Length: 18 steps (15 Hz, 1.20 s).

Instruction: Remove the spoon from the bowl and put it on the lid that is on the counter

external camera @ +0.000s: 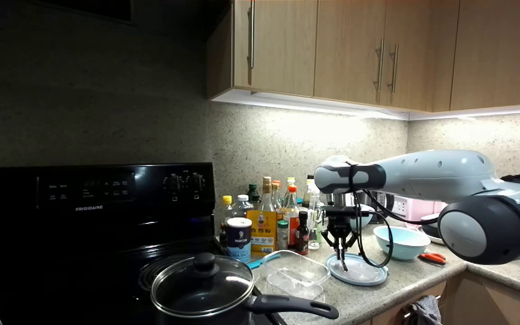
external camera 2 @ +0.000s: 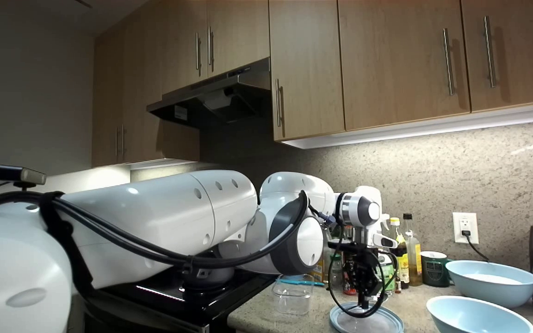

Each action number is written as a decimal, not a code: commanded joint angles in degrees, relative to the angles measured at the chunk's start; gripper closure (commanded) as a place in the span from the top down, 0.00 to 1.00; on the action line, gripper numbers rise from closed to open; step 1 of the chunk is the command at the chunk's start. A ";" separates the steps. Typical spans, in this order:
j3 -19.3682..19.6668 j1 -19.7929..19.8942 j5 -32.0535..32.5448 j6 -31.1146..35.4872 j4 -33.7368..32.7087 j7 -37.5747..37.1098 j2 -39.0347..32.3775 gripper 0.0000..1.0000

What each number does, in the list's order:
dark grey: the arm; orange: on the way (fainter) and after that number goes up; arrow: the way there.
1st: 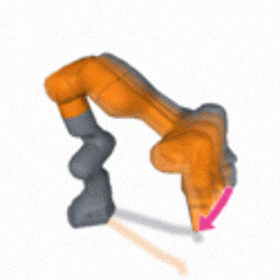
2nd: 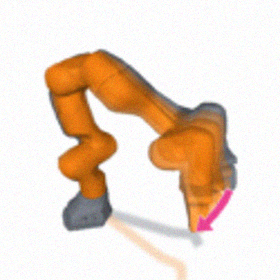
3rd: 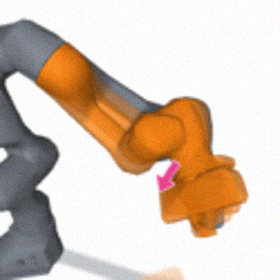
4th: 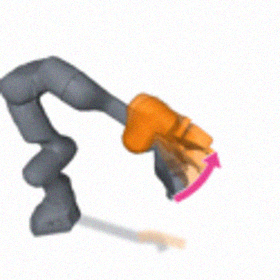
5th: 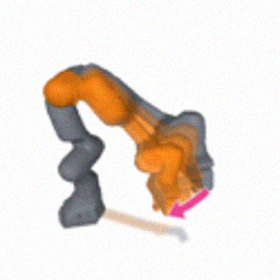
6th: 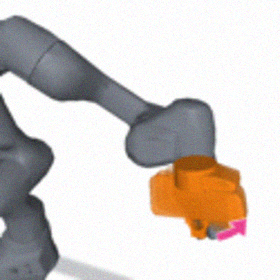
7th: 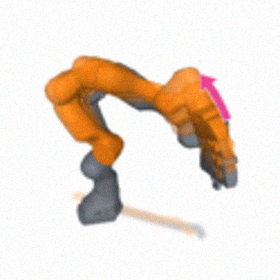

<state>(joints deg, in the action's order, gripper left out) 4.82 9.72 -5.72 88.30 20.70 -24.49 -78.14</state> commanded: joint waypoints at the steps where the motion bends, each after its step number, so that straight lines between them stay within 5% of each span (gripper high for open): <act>1: 1.41 -0.52 0.88 -3.22 0.00 -3.40 0.41 0.06; 8: 2.10 -1.33 0.41 -4.56 0.00 -10.59 0.30 0.07; 10: 1.47 -1.45 2.05 -0.63 0.91 -10.46 1.01 0.06; 18: 2.38 -1.67 1.21 -5.03 0.00 -10.95 -0.63 0.06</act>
<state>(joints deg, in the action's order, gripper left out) 6.35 8.60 -5.23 85.79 20.70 -33.35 -78.31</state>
